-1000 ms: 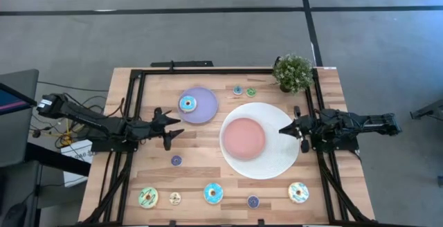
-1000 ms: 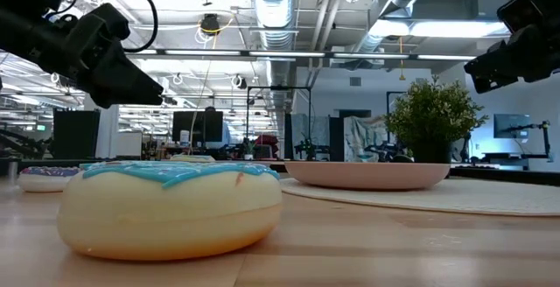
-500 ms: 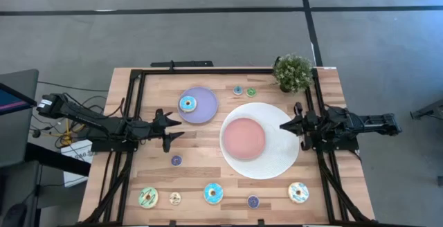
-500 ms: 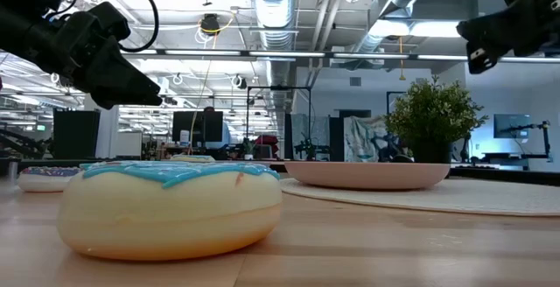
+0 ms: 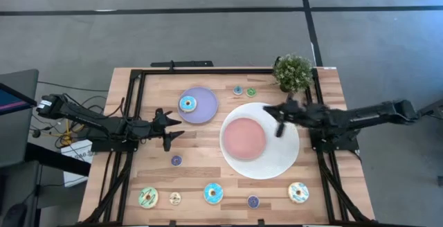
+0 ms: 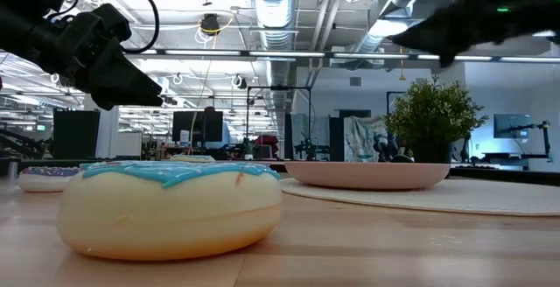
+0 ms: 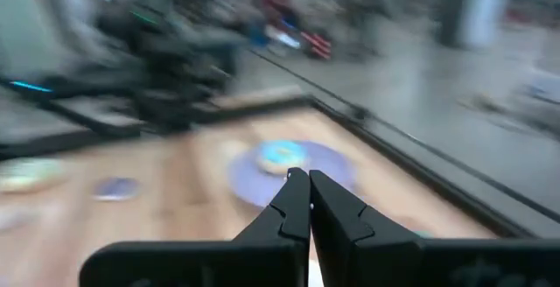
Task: Pick & Place donuts
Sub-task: Put the small blue donut on the pink plate, then put the big light green donut on the violet plate
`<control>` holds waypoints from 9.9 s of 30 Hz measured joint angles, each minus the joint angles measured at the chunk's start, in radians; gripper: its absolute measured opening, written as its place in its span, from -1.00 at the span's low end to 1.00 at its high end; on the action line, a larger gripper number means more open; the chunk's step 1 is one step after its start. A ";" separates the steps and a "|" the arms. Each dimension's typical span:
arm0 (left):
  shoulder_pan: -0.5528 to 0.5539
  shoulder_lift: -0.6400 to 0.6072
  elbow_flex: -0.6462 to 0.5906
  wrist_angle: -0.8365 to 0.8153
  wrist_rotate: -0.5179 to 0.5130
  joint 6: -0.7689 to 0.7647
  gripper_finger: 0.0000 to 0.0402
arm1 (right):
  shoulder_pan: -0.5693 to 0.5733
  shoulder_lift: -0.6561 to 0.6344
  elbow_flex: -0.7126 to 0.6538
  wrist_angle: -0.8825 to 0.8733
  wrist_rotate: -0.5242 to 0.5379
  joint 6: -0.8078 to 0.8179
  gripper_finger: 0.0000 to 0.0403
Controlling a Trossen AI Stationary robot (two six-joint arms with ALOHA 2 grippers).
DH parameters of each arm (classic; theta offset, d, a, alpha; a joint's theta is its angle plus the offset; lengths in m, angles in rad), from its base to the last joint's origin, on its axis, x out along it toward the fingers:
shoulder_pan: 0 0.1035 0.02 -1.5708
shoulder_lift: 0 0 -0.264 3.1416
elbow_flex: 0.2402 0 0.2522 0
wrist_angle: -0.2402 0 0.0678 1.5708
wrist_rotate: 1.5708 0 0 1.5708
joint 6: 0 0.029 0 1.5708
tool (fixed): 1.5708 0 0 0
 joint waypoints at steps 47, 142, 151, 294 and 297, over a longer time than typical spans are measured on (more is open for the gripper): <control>0.000 0.000 0.000 -0.034 0.026 -0.035 0.10 | -0.527 1.331 1.217 -1.018 -0.321 0.261 0.44; 0.000 0.000 0.001 0.051 0.018 0.014 0.10 | -0.068 0.810 0.649 -0.705 -0.269 0.490 -0.32; 0.001 0.000 0.001 0.093 -0.003 0.086 0.10 | -0.029 0.990 0.767 -0.683 -0.288 0.487 -0.32; -0.824 0.915 0.754 -0.986 0.465 -0.941 0.10 | 0.527 0.314 0.254 -0.797 0.254 1.066 0.27; -0.824 0.915 0.751 -0.963 0.465 -0.951 0.10 | 0.527 0.314 0.254 -0.797 0.253 1.066 0.27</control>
